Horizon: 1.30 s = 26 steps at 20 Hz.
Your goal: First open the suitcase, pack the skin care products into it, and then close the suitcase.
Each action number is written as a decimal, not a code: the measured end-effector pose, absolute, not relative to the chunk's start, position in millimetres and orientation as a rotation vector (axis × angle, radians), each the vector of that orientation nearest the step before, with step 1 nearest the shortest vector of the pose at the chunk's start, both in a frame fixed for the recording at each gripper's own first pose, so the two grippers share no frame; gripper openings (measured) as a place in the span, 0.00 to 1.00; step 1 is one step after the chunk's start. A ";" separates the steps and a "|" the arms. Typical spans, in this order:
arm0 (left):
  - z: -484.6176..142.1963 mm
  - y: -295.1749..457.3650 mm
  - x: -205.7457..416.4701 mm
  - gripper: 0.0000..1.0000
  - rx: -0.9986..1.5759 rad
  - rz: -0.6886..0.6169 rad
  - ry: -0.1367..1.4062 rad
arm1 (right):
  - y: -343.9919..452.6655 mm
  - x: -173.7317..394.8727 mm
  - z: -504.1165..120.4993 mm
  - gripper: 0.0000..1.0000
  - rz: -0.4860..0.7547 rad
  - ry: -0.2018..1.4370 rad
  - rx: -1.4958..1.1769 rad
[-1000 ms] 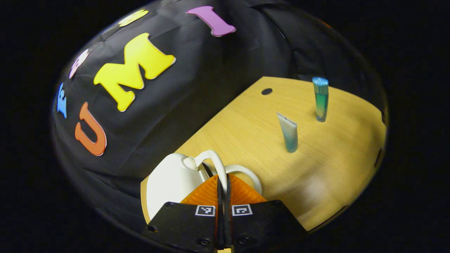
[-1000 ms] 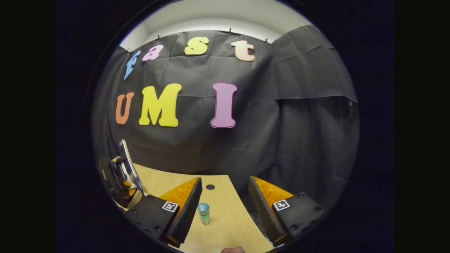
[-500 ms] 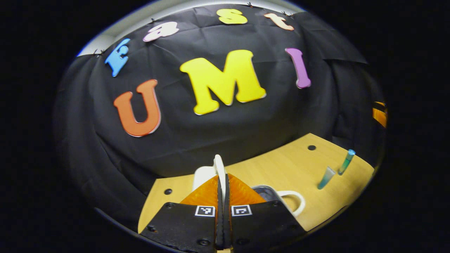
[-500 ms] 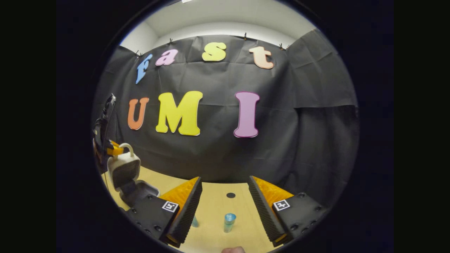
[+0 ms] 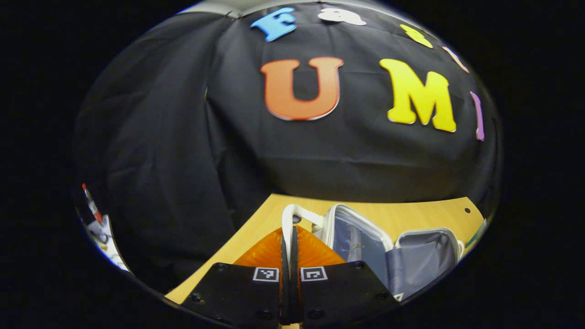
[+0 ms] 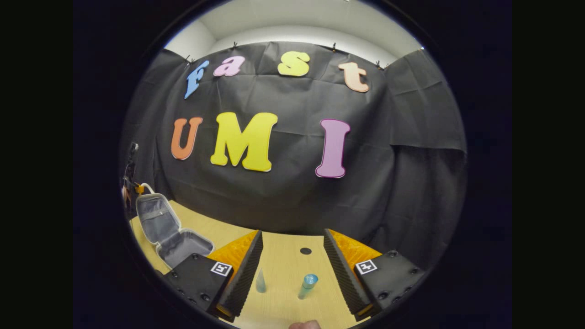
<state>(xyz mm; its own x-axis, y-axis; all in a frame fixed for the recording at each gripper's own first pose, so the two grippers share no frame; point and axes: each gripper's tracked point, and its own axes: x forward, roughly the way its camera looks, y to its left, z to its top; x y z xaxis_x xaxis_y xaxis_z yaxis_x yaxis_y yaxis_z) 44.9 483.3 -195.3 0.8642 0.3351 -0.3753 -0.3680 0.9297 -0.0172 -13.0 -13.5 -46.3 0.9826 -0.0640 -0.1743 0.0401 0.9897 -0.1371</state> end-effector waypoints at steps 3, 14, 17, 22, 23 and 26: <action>-270.6 495.8 32.1 0.04 -0.212 0.394 0.503 | -11.6 -17.6 -52.6 0.79 -0.078 0.207 -0.149; -282.2 497.1 7.5 0.83 -0.316 0.480 0.505 | 4.5 -18.5 -54.6 0.79 -0.079 0.218 -0.141; -225.6 466.3 4.0 0.95 -0.231 0.477 0.405 | -2.8 -15.4 -46.7 0.78 -0.070 0.182 -0.135; -132.8 337.1 4.0 0.97 -0.051 0.364 0.238 | -19.9 -14.2 -60.3 0.79 -0.055 0.187 -0.081; -124.3 305.9 5.5 0.98 -0.017 0.336 0.223 | -26.8 -17.0 -65.3 0.79 -0.058 0.191 -0.075; -118.8 200.0 11.6 0.98 -0.021 0.209 0.206 | -49.5 -18.9 -79.8 0.78 -0.061 0.211 -0.068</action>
